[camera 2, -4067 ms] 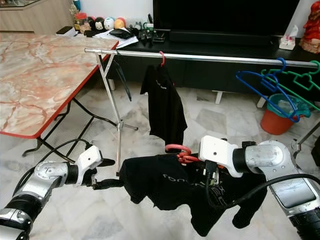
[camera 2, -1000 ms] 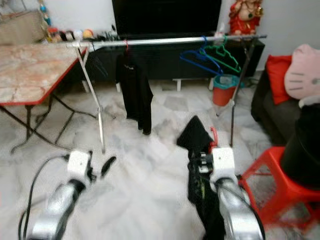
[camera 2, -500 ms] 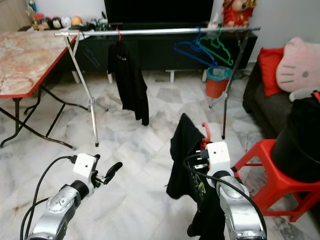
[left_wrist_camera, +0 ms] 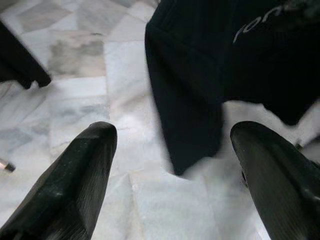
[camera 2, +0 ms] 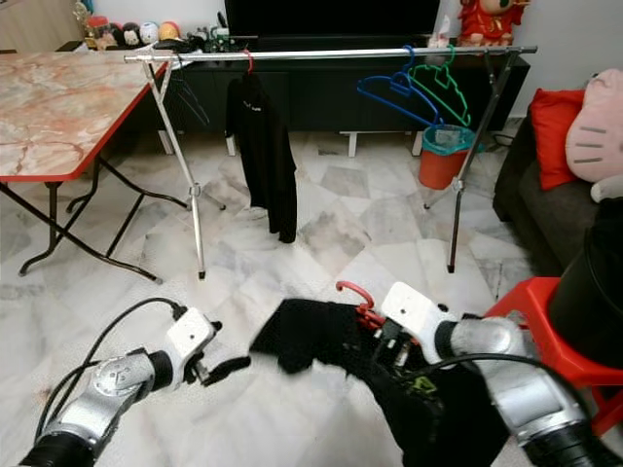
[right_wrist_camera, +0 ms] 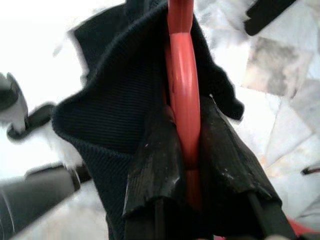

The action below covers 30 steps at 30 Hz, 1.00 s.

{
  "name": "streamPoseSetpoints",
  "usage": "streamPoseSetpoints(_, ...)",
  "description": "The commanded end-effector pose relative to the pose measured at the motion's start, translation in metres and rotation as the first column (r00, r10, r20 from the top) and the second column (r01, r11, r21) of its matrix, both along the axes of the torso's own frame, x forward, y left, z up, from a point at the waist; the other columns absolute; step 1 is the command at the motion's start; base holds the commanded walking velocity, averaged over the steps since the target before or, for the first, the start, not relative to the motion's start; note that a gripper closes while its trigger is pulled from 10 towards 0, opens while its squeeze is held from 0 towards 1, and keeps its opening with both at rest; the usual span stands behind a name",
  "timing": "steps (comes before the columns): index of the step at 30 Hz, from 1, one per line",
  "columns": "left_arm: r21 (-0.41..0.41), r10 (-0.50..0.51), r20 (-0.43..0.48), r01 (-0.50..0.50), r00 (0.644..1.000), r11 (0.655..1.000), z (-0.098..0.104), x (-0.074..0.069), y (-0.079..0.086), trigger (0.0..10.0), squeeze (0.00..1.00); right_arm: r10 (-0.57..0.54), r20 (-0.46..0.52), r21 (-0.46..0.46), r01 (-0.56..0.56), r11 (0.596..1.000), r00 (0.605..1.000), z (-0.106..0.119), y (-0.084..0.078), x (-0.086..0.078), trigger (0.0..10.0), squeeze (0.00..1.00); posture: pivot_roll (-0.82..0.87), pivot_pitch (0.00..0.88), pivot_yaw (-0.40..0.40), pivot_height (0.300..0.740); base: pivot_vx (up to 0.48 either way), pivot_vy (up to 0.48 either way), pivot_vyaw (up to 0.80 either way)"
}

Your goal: Hang hanger

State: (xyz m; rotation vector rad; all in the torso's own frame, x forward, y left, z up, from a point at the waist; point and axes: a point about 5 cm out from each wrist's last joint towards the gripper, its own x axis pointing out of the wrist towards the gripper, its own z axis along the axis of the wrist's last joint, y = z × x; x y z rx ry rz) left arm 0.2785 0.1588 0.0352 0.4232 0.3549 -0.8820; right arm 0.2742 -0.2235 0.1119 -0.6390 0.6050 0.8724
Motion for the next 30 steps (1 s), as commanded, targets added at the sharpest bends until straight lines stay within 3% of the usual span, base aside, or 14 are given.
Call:
streamPoseSetpoints(1, 0.055, -0.069, -0.019, 0.070, 0.997, 0.996, -0.003, -0.002, 0.001, 10.0, 0.00, 0.087, 0.032, -0.009, -0.087, 0.996, 0.996, 0.015, 0.002, 0.003, 10.0, 0.00, -0.15, 0.000, -0.009, 0.740, 0.000, 0.000, 0.00)
streamPoseSetpoints(5, 0.039, -0.067, -0.046, 0.069, 0.997, 0.997, -0.007, -0.003, 0.001, 10.0, 0.00, 0.118, 0.032, -0.008, -0.117, 0.993, 0.993, 0.024, 0.000, 0.004, 10.0, 0.00, -0.16, 0.000, -0.016, 0.740, 0.000, 0.000, 0.00)
streamPoseSetpoints(10, -0.007, -0.082, -0.092, 0.082, 0.992, 0.997, -0.013, -0.005, -0.005, 10.0, 0.00, 0.197, 0.049, 0.045, -0.199, 0.979, 0.979, 0.035, 0.012, 0.003, 10.0, 0.00, -0.16, 0.000, -0.018, 0.740, 0.000, 0.000, 0.00)
streamPoseSetpoints(15, -0.027, -0.074, -0.067, 0.072, 0.995, 0.997, -0.010, 0.004, -0.017, 10.0, 0.00, 0.313, 0.042, 0.093, -0.315, 0.944, 0.949, 0.041, 0.028, -0.004, 10.0, 0.00, -0.16, 0.000, -0.023, 0.740, 0.000, 0.000, 0.00)
streamPoseSetpoints(22, -0.030, -0.001, -0.009, 0.001, 1.000, 1.000, -0.003, 0.019, -0.018, 10.0, 0.00, 0.357, 0.020, 0.075, -0.357, 0.931, 0.934, 0.041, 0.029, -0.005, 10.0, 0.00, -0.17, 0.000, -0.020, 0.740, 0.000, 0.000, 0.00)
streamPoseSetpoints(30, -0.061, 0.011, -0.026, -0.012, 1.000, 0.998, -0.006, 0.018, -0.018, 10.0, 0.00, 0.364, 0.011, 0.077, -0.363, 0.928, 0.931, 0.041, 0.028, -0.006, 10.0, 0.00, -0.17, 0.000, -0.022, 0.740, 0.000, 0.000, 0.00)
